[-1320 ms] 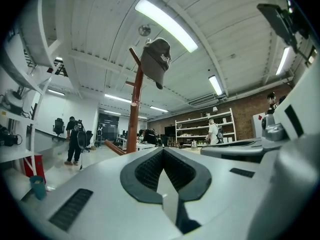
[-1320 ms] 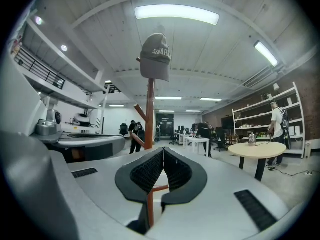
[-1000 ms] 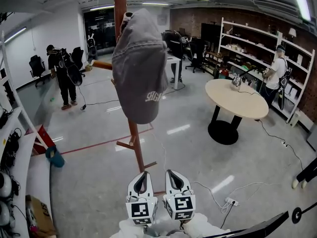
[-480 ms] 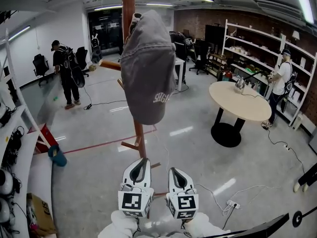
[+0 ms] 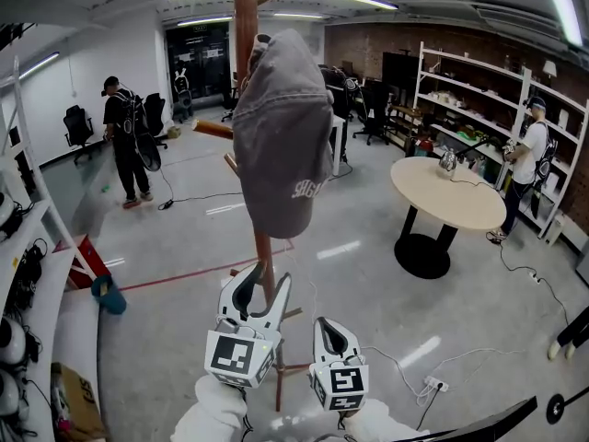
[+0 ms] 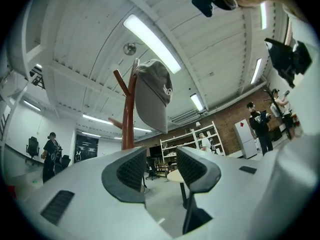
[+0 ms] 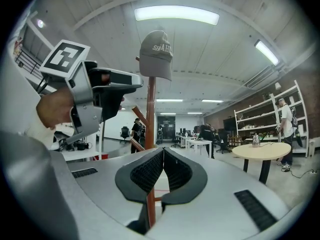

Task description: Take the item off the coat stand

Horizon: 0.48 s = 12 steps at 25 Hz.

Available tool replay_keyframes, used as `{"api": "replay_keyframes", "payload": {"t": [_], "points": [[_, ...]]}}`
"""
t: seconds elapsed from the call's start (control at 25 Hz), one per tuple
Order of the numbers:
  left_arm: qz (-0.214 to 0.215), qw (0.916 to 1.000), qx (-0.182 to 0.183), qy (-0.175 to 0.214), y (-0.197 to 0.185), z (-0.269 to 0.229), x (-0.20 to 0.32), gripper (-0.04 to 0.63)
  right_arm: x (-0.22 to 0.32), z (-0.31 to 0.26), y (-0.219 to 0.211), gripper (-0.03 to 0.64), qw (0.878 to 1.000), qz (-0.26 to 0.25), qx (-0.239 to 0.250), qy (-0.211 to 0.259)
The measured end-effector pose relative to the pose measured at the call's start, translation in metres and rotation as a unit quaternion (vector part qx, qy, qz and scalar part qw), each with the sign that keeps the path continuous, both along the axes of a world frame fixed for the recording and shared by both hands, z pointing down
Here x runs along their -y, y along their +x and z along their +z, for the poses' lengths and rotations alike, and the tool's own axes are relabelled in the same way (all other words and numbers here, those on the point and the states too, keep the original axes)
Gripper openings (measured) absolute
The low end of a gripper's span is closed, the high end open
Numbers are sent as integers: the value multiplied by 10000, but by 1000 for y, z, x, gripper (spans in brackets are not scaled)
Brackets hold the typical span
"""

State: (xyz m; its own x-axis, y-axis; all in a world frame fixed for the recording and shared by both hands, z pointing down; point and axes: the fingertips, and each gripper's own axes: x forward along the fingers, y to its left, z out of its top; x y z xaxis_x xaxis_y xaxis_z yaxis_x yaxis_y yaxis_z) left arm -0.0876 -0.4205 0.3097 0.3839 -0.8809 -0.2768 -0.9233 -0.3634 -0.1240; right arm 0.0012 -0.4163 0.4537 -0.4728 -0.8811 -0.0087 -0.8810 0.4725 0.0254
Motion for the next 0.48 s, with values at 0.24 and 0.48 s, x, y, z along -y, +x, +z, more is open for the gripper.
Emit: {"api": "replay_keyframes", "payload": {"t": [0.24,0.48], "points": [[36,9991,23,424,-3,-37,13,209,1,3,1,9,10000,14,-22,-46],[141,9975,114,678,-11,-65,24,209,9,4,8,9,9999,108,-33,-39]]}}
